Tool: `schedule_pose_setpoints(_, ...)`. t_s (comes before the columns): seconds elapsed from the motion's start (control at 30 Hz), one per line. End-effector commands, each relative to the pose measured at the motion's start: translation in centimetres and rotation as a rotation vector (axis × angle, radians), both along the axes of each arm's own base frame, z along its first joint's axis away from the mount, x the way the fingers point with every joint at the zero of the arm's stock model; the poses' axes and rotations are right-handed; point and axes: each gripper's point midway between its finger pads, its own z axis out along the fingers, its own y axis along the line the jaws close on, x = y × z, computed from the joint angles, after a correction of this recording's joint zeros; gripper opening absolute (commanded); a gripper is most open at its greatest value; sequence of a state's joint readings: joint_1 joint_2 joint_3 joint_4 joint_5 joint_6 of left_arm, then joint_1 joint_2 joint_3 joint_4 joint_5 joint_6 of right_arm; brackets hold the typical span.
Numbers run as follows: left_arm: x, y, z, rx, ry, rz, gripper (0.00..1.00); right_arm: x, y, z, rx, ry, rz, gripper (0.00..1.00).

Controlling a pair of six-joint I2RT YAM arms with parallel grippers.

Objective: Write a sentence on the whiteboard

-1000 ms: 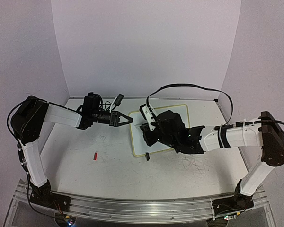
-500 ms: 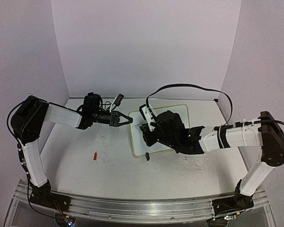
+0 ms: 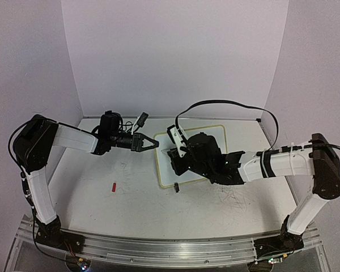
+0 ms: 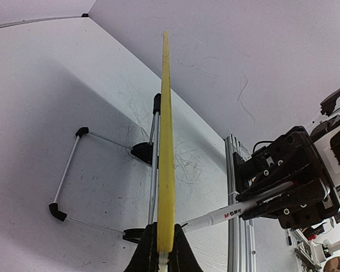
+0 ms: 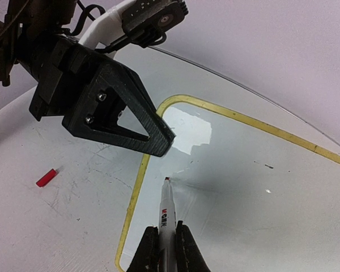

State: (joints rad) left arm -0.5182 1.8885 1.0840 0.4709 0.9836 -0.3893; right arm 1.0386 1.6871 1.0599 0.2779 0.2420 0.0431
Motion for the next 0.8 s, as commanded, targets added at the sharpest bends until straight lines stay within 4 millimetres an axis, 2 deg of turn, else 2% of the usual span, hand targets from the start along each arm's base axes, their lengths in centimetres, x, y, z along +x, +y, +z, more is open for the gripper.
schedule_pose_setpoints(0.0, -0.8, -0.3, 0.6, -0.011, 0.009, -0.027, 0.0, 0.3, -0.2, -0.4, 0.01, 0.004, -0.019, 0.0)
schedule_pose_setpoints(0.77, -0.8, -0.3, 0.7, -0.013, 0.006, -0.029, 0.0, -0.6, -0.5, -2.3, 0.004, 0.058, -0.003, 0.0)
